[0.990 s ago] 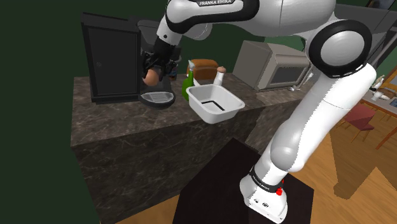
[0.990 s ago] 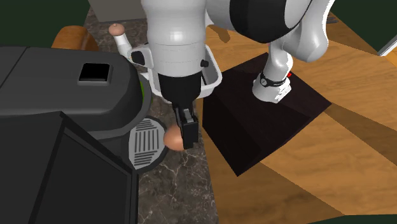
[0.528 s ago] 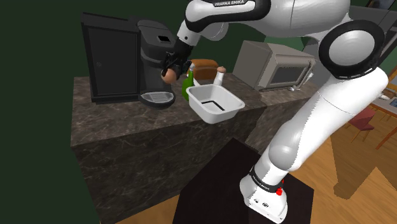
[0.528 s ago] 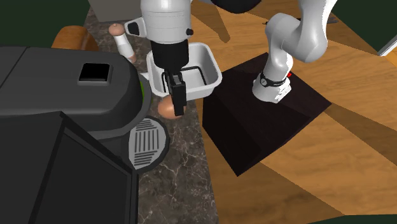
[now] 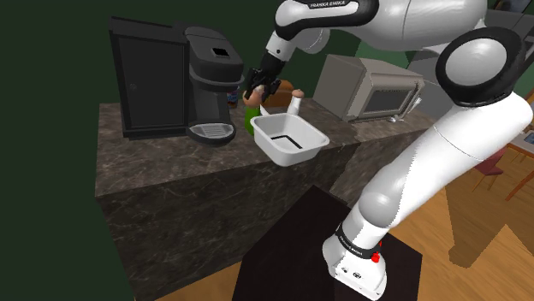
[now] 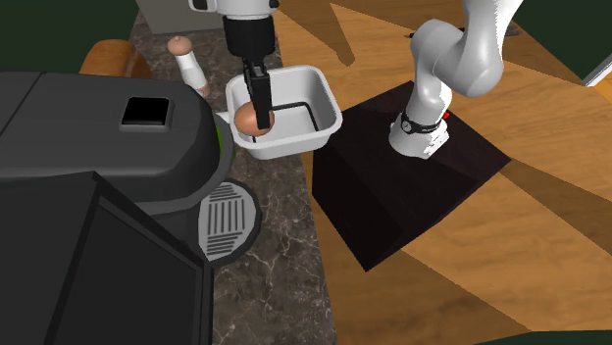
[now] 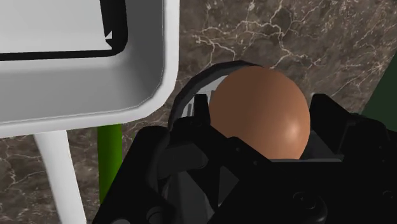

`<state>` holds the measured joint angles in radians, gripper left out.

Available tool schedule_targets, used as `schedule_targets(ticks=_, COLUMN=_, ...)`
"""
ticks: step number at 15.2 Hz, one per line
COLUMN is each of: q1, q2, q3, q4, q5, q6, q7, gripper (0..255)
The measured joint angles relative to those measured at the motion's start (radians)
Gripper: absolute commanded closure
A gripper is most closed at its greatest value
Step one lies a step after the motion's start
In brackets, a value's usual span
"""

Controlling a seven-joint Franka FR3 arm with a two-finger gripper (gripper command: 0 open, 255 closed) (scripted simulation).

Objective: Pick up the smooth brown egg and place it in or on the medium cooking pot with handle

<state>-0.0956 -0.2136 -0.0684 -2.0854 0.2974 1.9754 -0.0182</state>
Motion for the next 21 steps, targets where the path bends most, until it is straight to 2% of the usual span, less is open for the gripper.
schedule_targets(ticks=7, q1=-0.072, q2=-0.007, q3=-0.111, q4=0.007, q5=-0.015, q6=-0.064, q7=-0.166, gripper=255)
schedule_targets(ticks=12, q1=-0.119, q2=0.034, q3=-0.188, q4=0.061, q5=-0.021, q6=-0.110, q7=-0.280, gripper=255)
schedule_targets(ticks=21, q1=-0.126, q2=0.049, q3=-0.200, q4=-0.024, q5=-0.009, q6=-0.021, q7=-0.330, gripper=255)
